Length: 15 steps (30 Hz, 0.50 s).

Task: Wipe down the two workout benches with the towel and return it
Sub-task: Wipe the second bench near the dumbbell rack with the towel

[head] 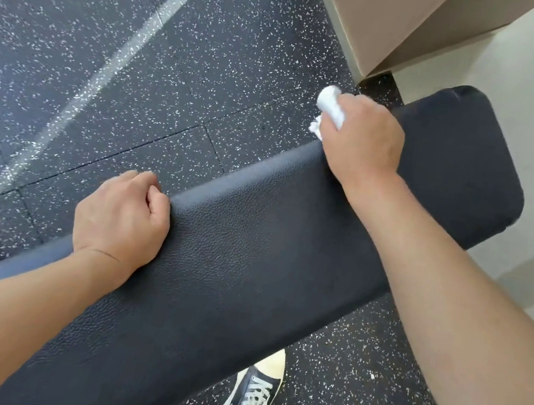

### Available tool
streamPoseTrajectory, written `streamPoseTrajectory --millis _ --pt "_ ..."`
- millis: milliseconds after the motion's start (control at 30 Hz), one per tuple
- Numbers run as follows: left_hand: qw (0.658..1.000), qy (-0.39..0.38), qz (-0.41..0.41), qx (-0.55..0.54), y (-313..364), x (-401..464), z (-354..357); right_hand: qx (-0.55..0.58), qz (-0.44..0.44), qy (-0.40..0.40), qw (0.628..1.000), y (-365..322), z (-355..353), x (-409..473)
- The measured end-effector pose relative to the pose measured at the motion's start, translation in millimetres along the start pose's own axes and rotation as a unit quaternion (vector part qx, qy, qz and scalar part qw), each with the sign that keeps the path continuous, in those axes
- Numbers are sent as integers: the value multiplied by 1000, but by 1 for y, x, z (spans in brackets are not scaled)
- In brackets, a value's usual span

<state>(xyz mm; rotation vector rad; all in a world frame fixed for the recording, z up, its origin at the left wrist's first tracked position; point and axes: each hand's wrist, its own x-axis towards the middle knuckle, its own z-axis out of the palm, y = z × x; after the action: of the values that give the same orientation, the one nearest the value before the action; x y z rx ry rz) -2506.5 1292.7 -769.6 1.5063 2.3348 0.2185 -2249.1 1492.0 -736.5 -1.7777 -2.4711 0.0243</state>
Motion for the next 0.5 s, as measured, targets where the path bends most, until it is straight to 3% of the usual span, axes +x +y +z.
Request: streamPoseTrajectory --millis 133,200,267,367,433,500 --pt "1000 -3 -8 -6 1 0 -1 92 -122 -72 986 -123 0 -69" --pt "1000 -1 -19 -13 2 0 -1 163 -129 -53 977 -156 -2 -101" --pt "1000 3 -20 -15 1 -1 -2 196 -151 -12 969 -153 0 -107" --pt "1000 2 -8 -10 -1 0 -1 81 -226 6 971 -105 1 -83" --pt "1000 -3 -6 -9 -1 0 -1 32 -152 -3 988 -58 2 -56" --pt "1000 -6 -7 -14 0 0 -2 39 -24 14 999 -14 -2 -35"
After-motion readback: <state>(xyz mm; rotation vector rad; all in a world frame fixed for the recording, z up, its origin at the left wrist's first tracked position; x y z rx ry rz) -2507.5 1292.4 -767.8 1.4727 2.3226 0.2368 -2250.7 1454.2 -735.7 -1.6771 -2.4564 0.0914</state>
